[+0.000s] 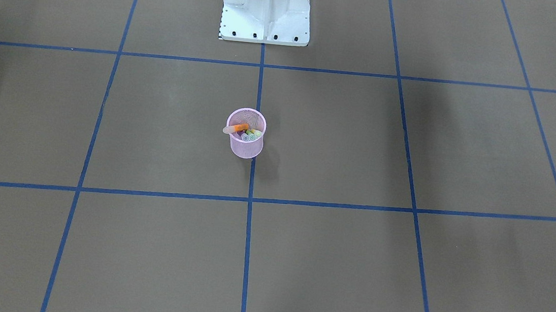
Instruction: Collect pens into pen holder
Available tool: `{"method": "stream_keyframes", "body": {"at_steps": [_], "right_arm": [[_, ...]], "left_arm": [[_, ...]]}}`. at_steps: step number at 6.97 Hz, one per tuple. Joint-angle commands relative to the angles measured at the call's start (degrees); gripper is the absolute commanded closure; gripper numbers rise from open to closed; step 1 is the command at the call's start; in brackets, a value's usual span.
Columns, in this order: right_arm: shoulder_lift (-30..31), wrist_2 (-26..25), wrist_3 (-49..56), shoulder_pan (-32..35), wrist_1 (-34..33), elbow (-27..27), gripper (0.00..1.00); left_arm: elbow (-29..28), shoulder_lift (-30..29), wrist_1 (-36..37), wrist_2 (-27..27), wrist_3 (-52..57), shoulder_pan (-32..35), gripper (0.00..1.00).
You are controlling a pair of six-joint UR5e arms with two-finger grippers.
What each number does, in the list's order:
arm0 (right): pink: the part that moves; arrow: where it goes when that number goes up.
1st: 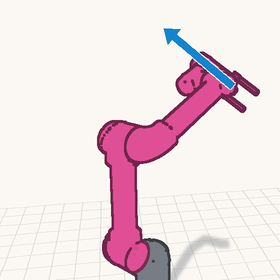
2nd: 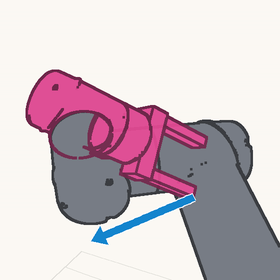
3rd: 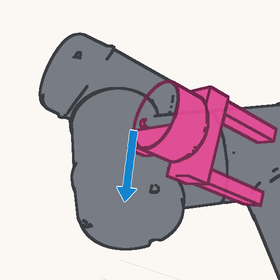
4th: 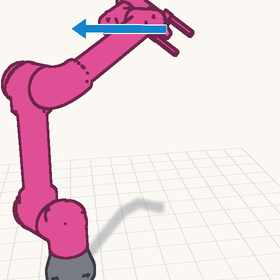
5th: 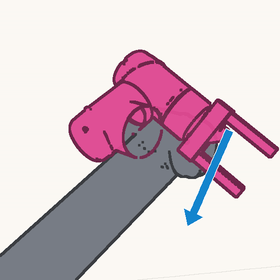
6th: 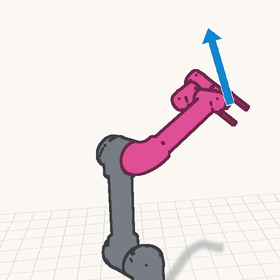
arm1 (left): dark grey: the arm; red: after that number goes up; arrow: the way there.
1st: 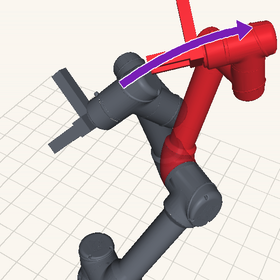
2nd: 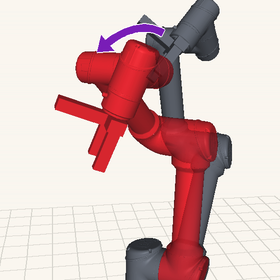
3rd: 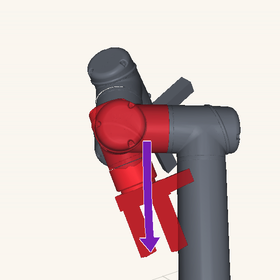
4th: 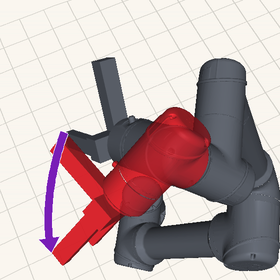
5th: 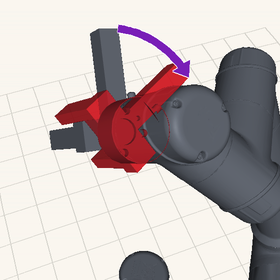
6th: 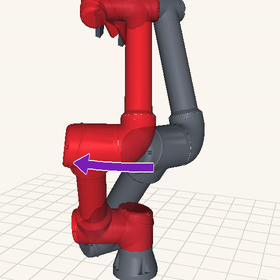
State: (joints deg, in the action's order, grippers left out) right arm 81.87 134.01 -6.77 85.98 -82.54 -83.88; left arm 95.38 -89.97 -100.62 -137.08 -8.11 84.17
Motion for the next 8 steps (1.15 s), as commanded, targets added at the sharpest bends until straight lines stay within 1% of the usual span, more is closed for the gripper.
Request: {"method": "stream_keyframes", "body": {"at_steps": [1, 3, 6, 8], "right_arm": [[0.1, 0.0, 0.0, 0.1, 0.0, -0.4, 0.01], [0.1, 0.0, 0.1, 0.0, 0.0, 0.1, 0.01], [0.6, 0.1, 0.1, 0.1, 0.1, -2.9, 0.01], [0.6, 0.1, 0.1, 0.0, 0.0, -3.3, 0.01]], "left_arm": [[0.8, -0.2, 0.0, 0.0, -0.1, 0.0, 0.0], [0.8, 0.1, 0.0, -0.4, -0.1, 0.0, 0.0], [0.7, 0.1, -0.1, -0.1, 0.0, 0.1, 0.0], [0.7, 0.1, -0.3, -0.1, 0.1, 0.1, 0.0]]}}
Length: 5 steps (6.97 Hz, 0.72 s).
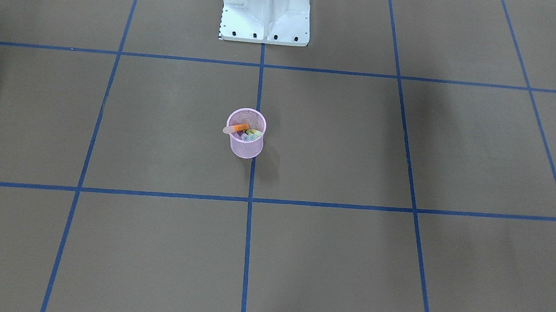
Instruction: Collect pens into pen holder
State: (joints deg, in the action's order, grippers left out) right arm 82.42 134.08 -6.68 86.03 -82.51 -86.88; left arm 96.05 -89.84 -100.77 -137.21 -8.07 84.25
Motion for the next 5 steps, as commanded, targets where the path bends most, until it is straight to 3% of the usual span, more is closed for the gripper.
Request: {"method": "stream_keyframes", "body": {"at_steps": [1, 5], "right_arm": [[0.1, 0.0, 0.0, -0.1, 0.0, -0.3, 0.01], [0.5, 0.0, 0.0, 0.0, 0.0, -0.2, 0.01]], "left_arm": [[0.0, -0.1, -0.1, 0.0, 0.2, -0.1, 0.0], [0.1, -0.4, -0.2, -0.1, 0.0, -0.1, 0.0]]}}
